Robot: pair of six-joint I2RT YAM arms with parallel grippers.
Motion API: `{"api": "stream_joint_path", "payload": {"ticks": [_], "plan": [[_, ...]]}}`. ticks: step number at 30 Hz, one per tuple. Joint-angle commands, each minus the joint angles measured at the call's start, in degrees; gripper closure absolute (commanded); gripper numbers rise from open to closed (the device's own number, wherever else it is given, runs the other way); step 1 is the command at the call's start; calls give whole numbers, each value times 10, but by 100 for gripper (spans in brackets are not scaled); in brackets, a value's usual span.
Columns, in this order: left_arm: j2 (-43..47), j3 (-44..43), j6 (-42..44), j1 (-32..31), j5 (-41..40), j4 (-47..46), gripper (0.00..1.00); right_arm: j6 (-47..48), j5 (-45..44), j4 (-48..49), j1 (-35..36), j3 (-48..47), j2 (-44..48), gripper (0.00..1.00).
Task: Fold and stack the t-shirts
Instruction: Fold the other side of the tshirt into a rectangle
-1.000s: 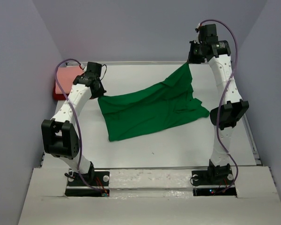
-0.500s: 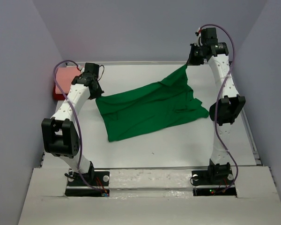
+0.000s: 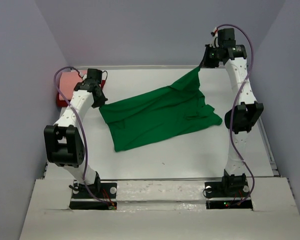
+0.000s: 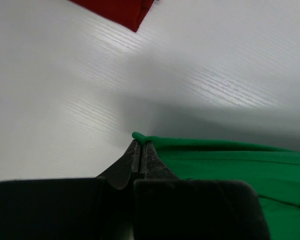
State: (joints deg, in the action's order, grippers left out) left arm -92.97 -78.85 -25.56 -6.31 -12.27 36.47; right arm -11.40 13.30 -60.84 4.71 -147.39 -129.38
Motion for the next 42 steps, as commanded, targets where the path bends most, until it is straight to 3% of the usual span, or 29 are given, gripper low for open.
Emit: {"api": "stream_joint_path", "payload": {"ticks": [1,21,42], "plan": [[-9,-7,-4,18,-16,2,100,-15,-24,6,-8,-11,-3,100],[-56,-89,18,27,-16,7,100,-14,-9,5,-33,-3,-9,100],[-97,-118,31,27,8,5,100,-11,-9,3,-33,18,-15,100]]}}
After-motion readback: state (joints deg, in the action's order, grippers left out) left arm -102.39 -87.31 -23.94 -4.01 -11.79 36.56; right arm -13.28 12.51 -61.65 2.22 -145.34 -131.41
